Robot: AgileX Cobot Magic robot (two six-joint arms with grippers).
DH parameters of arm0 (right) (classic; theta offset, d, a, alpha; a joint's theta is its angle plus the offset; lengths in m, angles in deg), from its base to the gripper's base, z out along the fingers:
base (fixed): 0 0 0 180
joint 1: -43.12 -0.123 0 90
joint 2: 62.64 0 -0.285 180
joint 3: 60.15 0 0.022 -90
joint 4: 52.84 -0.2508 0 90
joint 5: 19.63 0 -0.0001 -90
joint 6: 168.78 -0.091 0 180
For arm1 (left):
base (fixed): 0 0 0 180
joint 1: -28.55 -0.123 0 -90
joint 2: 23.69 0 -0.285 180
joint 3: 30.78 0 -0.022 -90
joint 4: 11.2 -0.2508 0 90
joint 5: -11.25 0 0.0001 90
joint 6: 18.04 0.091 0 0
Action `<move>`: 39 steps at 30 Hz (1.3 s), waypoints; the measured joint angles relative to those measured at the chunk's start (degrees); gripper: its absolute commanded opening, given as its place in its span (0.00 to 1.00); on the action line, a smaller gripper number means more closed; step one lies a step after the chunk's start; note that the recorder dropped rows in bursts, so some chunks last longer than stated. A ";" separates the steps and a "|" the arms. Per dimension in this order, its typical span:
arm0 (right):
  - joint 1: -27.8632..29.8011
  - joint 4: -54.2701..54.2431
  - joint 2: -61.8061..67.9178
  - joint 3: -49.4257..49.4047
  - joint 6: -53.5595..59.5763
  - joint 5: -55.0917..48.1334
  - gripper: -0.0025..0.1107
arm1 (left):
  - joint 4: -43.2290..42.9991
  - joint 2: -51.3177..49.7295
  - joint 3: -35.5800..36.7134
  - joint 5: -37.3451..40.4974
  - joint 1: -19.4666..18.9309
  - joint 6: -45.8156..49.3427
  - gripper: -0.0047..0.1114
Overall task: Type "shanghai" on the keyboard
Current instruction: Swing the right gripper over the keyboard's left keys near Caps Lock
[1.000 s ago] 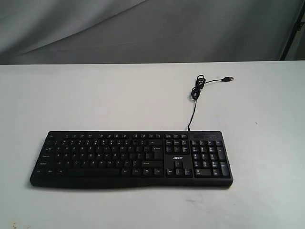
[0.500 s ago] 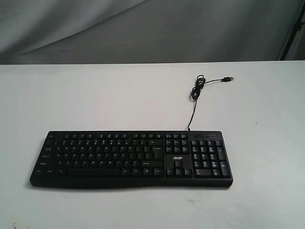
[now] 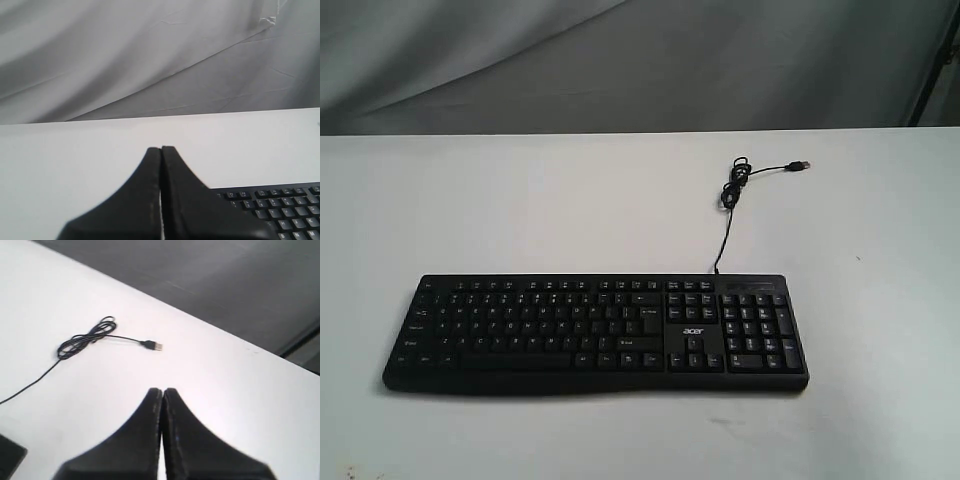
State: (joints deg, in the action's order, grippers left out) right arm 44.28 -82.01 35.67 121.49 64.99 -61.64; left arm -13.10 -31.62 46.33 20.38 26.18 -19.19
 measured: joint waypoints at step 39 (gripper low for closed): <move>-54.87 -4.53 32.17 13.19 -1.18 10.08 0.02 | 0.00 0.00 0.00 0.00 0.00 0.00 0.04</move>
State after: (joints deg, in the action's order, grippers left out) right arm -10.58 -86.55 67.84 134.68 63.81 -51.56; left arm -13.10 -31.62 46.33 20.38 26.18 -19.19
